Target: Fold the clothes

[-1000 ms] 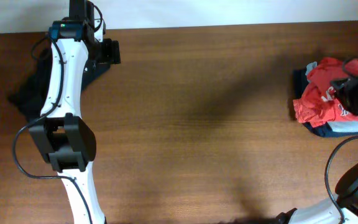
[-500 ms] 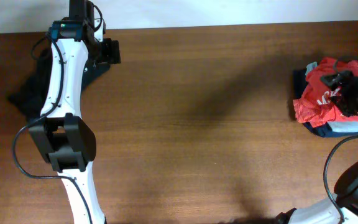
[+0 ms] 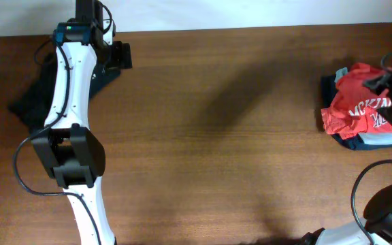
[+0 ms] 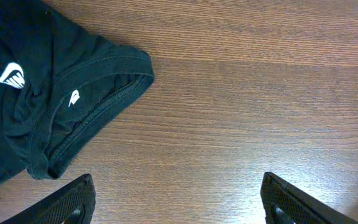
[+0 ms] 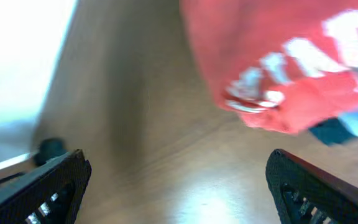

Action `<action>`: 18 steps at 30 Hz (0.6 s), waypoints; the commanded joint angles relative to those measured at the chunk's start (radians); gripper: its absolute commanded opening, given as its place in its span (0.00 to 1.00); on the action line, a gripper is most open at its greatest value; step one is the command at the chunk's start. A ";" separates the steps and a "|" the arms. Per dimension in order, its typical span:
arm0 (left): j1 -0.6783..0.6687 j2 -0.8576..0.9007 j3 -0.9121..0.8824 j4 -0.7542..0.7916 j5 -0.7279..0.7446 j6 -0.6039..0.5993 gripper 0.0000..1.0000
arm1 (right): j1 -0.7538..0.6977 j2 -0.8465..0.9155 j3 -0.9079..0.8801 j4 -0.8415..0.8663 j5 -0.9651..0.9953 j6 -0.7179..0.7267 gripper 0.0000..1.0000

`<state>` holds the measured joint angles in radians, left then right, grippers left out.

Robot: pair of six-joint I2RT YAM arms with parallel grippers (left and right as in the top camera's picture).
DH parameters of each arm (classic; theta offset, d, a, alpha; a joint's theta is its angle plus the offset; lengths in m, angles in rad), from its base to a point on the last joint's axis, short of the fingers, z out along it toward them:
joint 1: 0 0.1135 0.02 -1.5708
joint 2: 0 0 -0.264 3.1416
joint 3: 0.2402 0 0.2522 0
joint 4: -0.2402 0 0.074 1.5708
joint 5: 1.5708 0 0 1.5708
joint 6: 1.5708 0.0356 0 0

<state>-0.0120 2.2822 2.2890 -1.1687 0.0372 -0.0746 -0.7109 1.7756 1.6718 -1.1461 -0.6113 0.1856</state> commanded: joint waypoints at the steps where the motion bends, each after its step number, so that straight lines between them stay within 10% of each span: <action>1: -0.001 0.011 0.002 0.003 0.011 0.012 0.85 | -0.032 -0.013 0.015 -0.006 0.215 -0.013 0.93; 18: -0.001 0.012 0.002 0.005 0.011 0.012 0.85 | -0.167 0.026 -0.146 0.308 0.216 0.109 0.93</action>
<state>-0.0120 2.2822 2.2890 -1.1648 0.0376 -0.0742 -0.8803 1.7855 1.5921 -0.9112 -0.4030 0.2394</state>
